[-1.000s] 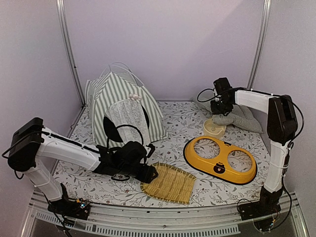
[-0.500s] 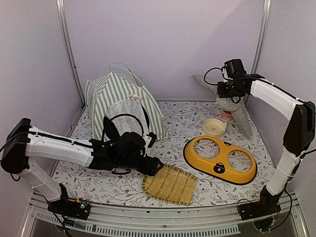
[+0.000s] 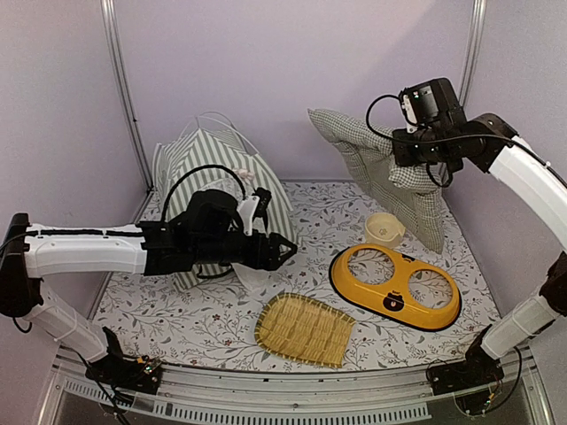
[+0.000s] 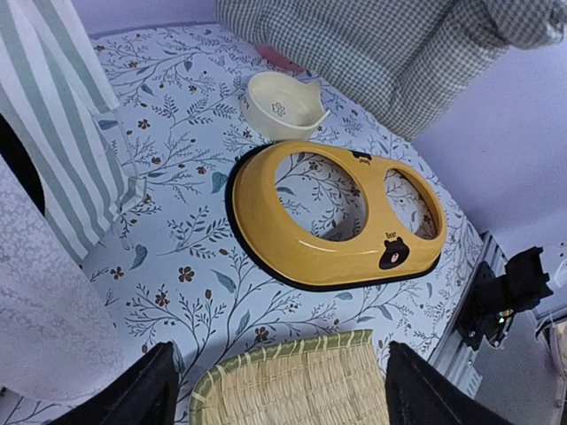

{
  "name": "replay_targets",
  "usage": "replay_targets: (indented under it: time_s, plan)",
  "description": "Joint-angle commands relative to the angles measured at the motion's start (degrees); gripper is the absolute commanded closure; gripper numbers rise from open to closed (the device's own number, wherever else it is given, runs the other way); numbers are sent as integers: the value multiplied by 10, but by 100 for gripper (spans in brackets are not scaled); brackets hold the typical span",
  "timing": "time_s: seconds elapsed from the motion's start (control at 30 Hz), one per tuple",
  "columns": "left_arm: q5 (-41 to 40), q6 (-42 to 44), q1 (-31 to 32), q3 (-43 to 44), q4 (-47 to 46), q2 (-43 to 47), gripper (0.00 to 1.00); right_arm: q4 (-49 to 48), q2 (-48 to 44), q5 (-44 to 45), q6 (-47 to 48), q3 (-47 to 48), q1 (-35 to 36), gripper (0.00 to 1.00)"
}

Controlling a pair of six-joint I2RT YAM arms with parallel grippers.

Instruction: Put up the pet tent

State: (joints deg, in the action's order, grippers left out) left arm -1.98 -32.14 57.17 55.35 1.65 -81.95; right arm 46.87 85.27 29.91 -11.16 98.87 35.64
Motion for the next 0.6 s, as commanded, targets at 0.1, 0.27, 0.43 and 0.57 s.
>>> replay_targets:
  time_s: [0.1, 0.27, 0.43, 0.57]
  plan:
    - [78, 11, -31, 16, -47, -3, 19, 142, -46, 132, -97, 48, 84, 100]
    - [90, 7, -35, 9, -57, -4, 19, 212, -8, 133, -167, 54, 168, 100]
    - [84, 1, -38, -6, -57, -3, 19, 144, 54, 6, -237, -42, 258, 100]
    - [68, -10, -43, -27, -49, 3, 19, -61, 71, -214, -242, -198, 302, 100]
